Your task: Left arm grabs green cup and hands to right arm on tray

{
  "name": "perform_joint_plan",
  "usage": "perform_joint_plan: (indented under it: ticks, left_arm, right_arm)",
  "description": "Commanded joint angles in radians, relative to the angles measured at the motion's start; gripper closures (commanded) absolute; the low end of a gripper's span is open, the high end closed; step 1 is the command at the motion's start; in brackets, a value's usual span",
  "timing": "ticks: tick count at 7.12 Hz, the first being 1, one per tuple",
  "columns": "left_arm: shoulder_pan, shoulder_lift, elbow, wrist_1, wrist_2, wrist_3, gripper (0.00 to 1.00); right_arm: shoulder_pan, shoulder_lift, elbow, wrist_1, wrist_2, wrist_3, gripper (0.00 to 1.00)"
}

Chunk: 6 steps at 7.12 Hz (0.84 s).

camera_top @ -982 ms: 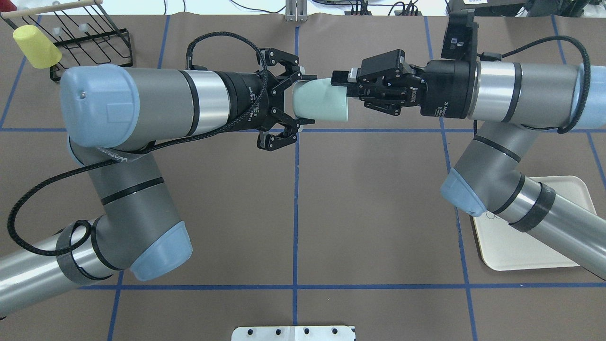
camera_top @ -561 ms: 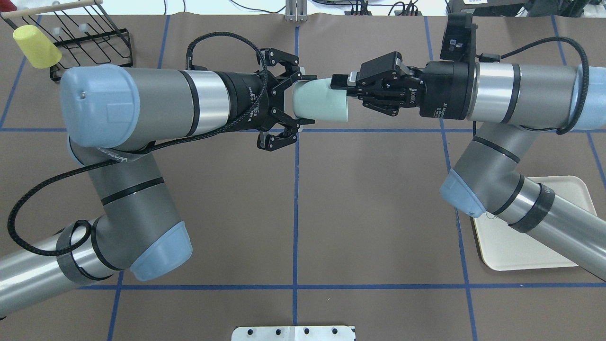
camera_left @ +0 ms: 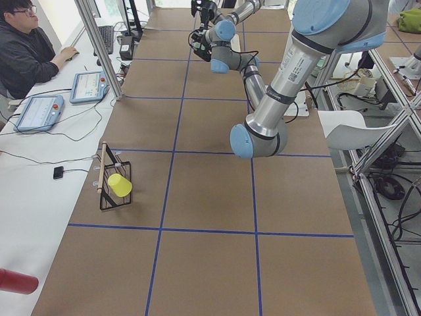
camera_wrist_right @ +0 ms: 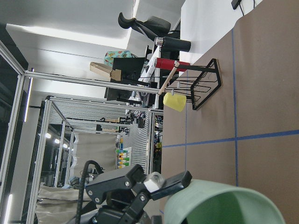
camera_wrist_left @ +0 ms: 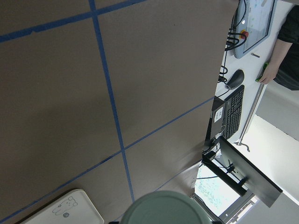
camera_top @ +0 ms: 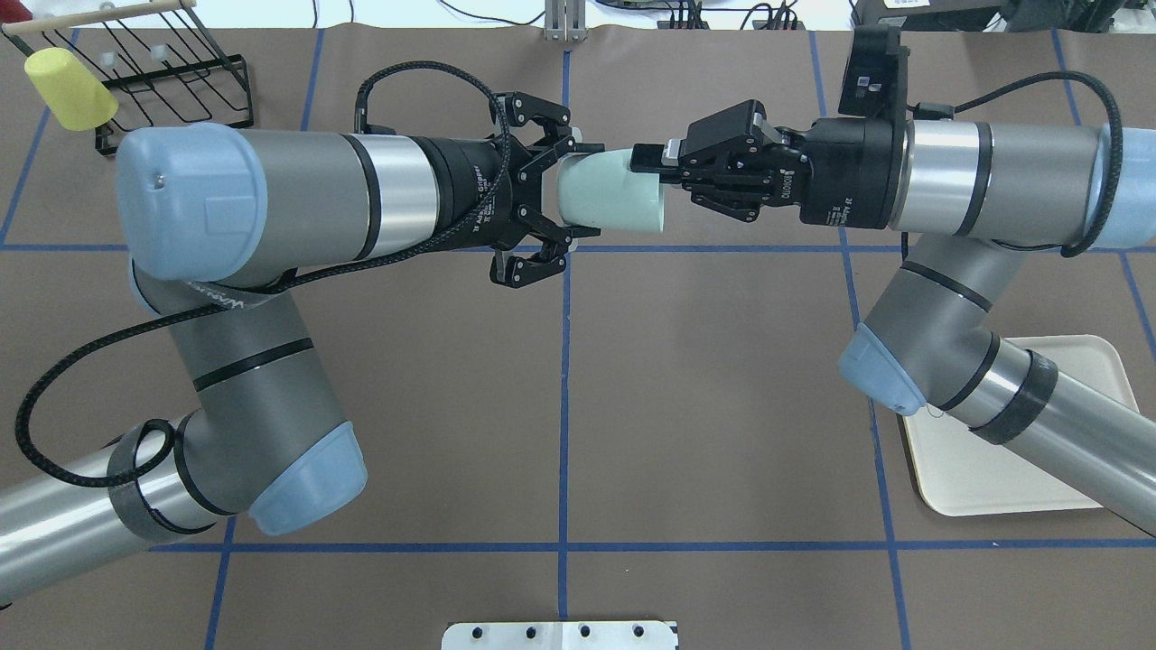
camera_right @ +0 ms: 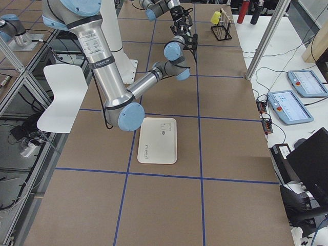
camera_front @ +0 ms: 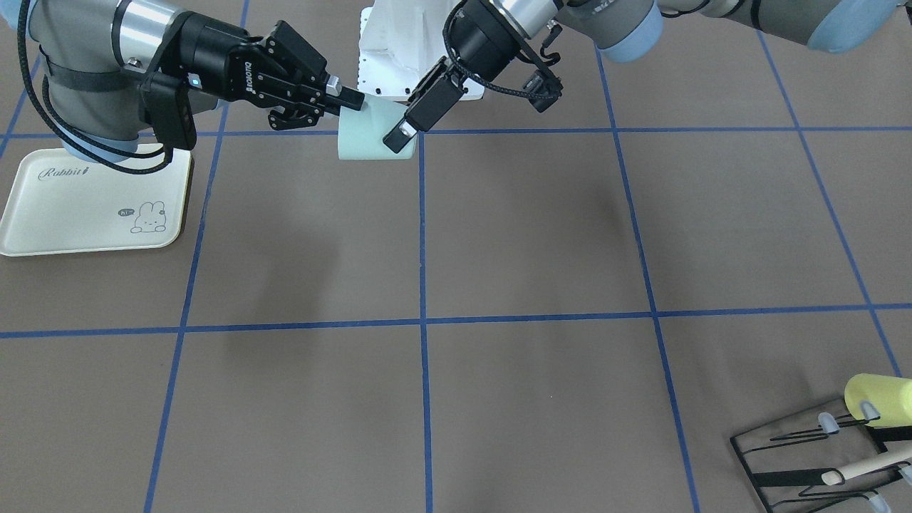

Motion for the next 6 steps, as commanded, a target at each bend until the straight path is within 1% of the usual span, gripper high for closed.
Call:
perform_joint_plan:
  ticks: [1,6]
  left_arm:
    - [0.000,0.004,-0.006,0.000,0.000,0.016,0.01]
    - [-0.001,0.008,-0.003,0.002,0.000,0.016,0.00]
  right_arm:
    - [0.000,-0.001,-0.001,0.000,0.000,-0.002,1.00]
    - [0.002,-0.006,-0.001,0.002,-0.002,-0.017,1.00]
